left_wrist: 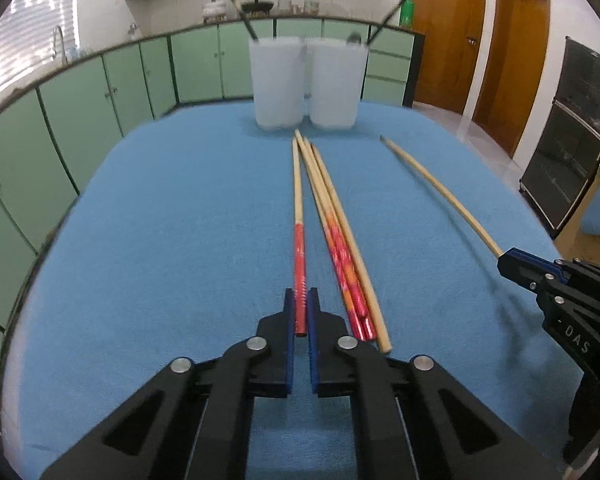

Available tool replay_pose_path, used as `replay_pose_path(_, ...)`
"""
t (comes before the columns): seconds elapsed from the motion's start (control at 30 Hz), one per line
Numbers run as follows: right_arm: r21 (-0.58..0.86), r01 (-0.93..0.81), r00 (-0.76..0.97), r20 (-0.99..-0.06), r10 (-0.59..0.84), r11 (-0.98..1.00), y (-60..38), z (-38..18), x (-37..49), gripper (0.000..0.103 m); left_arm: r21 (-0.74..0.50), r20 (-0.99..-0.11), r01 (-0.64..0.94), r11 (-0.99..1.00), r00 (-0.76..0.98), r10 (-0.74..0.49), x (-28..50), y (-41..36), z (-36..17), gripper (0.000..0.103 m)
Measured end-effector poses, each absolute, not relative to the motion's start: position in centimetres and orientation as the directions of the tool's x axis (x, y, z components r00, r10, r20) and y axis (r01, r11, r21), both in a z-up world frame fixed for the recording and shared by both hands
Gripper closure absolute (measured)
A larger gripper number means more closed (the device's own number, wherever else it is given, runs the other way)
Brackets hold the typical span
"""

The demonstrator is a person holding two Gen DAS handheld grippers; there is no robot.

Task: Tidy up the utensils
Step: 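Grasp a red-patterned chopstick with the left tool while the right tool holds the wooden one, then lift both held chopsticks and drop them into the white holder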

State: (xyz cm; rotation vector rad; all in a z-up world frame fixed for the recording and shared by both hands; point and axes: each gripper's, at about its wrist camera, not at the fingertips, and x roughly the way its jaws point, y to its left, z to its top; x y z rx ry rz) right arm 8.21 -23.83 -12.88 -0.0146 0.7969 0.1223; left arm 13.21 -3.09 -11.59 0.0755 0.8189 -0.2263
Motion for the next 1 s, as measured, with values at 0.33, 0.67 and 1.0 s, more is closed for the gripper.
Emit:
replay_pose_path(0.33,-0.001,-0.167,0.819,-0.556,0.138,0.986,-24.7,-3.8,8.6,0.097,-0.016,-0.559,0.233,0.972,0.804,-0.202,13.5,-0.6,-1.4,0.097)
replay_pose_path(0.67,0.031,-0.246,0.842,-0.489,0.230,0.969,-25.3,4.3,12.9,0.097,-0.028,-0.491,0.313,0.949,0.823,-0.285,17.8,-0.7,4.7,0.097)
replay_pose_path(1.0,0.057,-0.294,0.847,-0.447,0.288,0.954,-24.8,9.9,17.6,0.097,-0.076,-0.461,0.359,0.930,0.814,-0.352,22.0,-0.9,8.4,0.097)
